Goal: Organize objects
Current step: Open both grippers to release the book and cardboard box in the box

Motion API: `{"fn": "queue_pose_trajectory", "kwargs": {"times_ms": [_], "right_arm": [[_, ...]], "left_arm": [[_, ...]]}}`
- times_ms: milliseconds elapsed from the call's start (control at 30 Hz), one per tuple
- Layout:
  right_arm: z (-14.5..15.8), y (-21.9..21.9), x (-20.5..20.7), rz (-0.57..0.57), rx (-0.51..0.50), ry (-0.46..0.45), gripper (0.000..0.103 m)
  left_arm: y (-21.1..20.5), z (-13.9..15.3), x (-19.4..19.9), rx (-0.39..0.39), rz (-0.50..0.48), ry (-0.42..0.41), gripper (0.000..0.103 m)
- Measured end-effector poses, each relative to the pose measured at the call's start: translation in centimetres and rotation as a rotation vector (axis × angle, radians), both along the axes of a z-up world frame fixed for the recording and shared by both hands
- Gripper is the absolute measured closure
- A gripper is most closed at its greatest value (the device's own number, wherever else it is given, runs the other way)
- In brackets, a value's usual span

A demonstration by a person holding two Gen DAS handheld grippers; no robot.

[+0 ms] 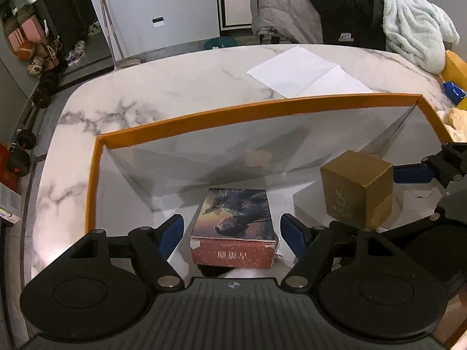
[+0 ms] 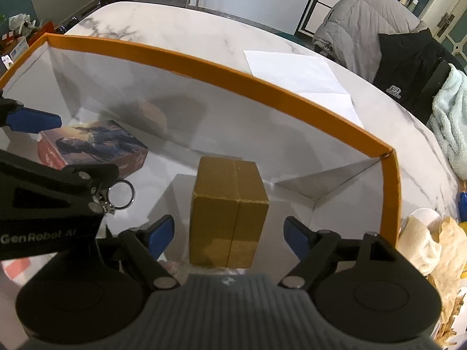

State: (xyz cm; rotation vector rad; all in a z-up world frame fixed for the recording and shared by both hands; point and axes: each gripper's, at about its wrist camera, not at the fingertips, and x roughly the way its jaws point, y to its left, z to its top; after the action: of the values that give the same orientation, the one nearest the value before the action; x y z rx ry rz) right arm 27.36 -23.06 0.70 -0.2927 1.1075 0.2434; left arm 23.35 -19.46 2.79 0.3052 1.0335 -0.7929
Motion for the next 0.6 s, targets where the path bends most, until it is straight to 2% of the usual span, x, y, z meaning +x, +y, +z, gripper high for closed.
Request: {"fn": "queue_pose_trajectory", "kwargs": {"times_ms": [200,600], "right_arm": [[1.2,0.3,-1.2,0.004,-0.015,-0.028,0.009],[4.5,-1.7,-5.9,-0.036,0.038,-0.103,0.009]], "left_arm": [[0.7,0.9,-0.8,-0.02,0.022,-0.018,0.017],[4.4,4.1,-3.6,-0.111,0.095,-0.078,0.015]]}}
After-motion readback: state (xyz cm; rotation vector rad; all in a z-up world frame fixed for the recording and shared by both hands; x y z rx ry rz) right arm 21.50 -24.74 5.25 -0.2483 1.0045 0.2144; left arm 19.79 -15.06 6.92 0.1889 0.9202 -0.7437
